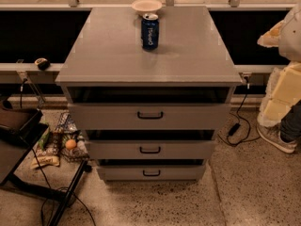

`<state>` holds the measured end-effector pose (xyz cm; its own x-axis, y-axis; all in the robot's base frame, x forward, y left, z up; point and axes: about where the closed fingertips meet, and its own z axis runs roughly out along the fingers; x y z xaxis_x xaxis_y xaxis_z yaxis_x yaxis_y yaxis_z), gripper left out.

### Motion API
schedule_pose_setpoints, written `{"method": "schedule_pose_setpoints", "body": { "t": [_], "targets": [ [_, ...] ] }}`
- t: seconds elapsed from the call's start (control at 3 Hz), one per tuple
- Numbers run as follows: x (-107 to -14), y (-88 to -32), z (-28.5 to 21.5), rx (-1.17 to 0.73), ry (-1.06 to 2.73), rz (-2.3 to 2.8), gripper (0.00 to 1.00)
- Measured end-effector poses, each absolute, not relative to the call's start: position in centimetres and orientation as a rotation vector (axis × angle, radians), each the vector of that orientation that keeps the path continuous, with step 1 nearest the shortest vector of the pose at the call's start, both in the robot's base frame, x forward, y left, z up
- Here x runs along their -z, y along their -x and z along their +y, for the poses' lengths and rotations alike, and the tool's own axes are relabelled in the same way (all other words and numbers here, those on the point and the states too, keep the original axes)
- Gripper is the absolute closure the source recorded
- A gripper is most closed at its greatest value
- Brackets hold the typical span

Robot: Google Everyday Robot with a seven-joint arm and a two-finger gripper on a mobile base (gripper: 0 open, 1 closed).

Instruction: Open top drawer

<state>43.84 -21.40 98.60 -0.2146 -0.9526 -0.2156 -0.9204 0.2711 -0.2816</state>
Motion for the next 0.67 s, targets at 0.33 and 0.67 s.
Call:
{"method": "schedule_pose_setpoints", "body": {
  "t": [0.33,0.67],
  "targets": [
    [-98.6,-43.9,-21.3,0.131,1.705,2.195,0.0],
    [-96.9,-43.8,-20.3,0.142,1.718,2.132,0.0]
  ]
}}
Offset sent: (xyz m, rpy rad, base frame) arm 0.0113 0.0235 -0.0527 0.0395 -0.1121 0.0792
